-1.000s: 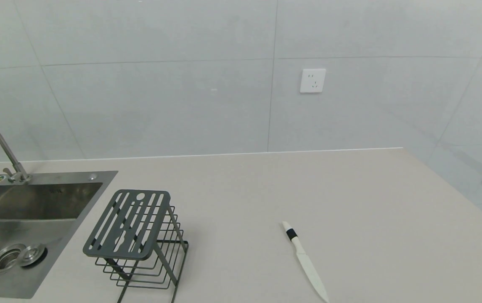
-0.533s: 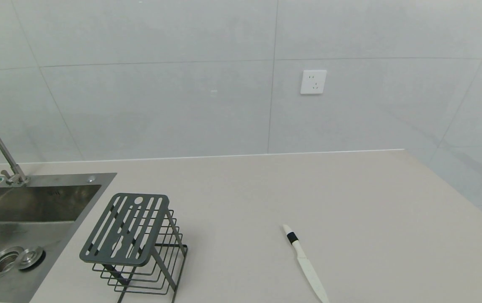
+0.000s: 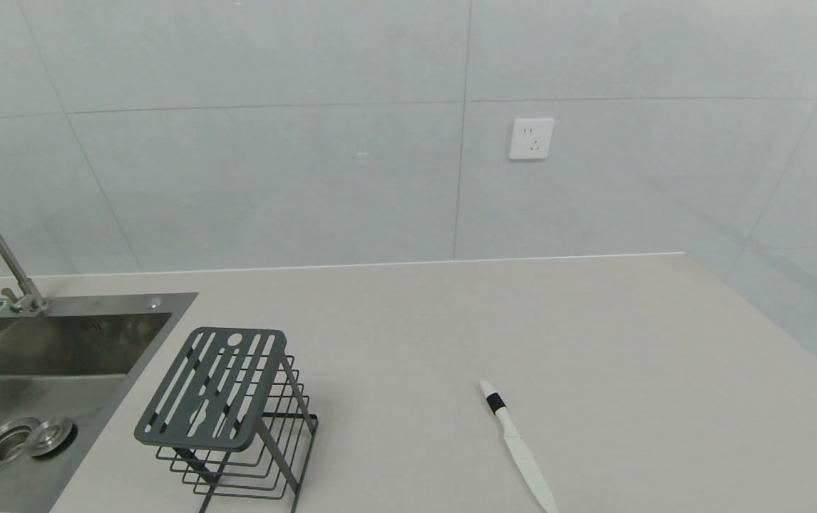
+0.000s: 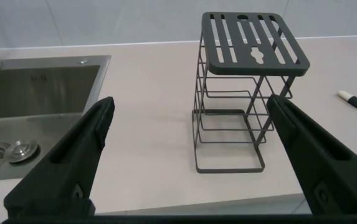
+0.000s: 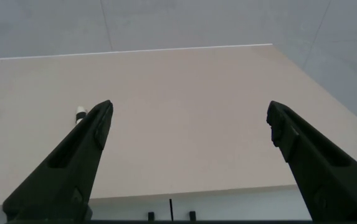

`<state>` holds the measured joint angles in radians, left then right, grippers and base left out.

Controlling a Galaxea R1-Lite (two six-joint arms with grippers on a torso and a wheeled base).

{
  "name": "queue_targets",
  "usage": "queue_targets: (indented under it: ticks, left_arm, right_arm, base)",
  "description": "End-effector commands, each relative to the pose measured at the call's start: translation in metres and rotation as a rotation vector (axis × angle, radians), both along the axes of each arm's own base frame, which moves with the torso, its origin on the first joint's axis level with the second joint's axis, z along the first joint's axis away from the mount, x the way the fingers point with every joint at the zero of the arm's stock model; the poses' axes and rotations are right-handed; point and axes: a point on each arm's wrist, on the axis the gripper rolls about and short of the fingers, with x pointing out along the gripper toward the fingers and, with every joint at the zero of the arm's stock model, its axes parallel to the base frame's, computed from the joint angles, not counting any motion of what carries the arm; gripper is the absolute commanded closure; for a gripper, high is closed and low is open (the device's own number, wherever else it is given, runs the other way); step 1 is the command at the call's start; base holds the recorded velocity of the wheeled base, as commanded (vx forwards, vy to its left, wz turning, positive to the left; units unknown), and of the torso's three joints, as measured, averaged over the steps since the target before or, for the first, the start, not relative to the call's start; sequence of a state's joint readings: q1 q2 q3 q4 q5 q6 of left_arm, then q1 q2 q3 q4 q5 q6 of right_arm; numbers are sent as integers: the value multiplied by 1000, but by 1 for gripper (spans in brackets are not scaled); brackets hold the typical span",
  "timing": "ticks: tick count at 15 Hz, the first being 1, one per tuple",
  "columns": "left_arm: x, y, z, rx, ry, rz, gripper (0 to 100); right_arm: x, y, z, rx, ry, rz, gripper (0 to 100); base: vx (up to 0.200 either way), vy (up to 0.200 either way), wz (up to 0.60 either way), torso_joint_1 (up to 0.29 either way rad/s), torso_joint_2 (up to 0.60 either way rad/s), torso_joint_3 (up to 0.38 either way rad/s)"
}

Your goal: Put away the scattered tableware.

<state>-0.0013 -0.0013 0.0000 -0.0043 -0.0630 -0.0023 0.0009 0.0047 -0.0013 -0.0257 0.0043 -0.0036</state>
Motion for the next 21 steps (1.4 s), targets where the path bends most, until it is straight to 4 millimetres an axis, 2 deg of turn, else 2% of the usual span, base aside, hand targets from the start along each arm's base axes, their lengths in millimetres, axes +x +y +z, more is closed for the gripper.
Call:
queue_targets:
  ticks: [1,2,3,5,8,10,12,15,18,19,21]
  left_arm:
    - [0,0,0,1,1,0,0]
    - [0,0,0,4,1,0,0]
    - [0,0,0,4,1,1,0]
    - [0,0,0,1,-1,1,0]
    - [0,0,0,1,-1,0,0]
    - [0,0,0,2,-1,1,0]
    - [0,0,0,1,-1,1,0]
    - [0,0,0,4,-1,1,0]
    - [0,0,0,4,-1,1,0]
    - [0,0,0,4,1,1,0]
    - [0,0,0,4,1,1,0]
  right_arm:
    - [-5,0,29,8,-281,-2,0]
    - [-9,0,42,-18,-384,2,0]
    - [-11,2,51,-69,-389,56,0]
    - [-4,4,52,-80,-188,173,0]
    - [1,7,31,-47,107,317,0]
    - [10,8,32,-33,201,348,0]
    - [27,8,42,-26,259,361,0]
    - [69,10,57,-25,350,391,0]
    - [111,10,61,-72,456,371,0]
    - [115,11,62,-75,467,362,0]
    - [138,14,65,-78,531,378,0]
  base:
    - [0,0,0,0,0,0]
    - [0,0,0,0,0,0]
    - [0,0,0,0,0,0]
    - [0,0,0,0,0,0]
    - [0,0,0,0,0,0]
    - [0,0,0,0,0,0]
    - [0,0,0,0,0,0]
    - [0,0,0,0,0,0]
    - [0,0,0,0,0,0]
    - [0,0,0,0,0,0]
    - [0,0,0,0,0,0]
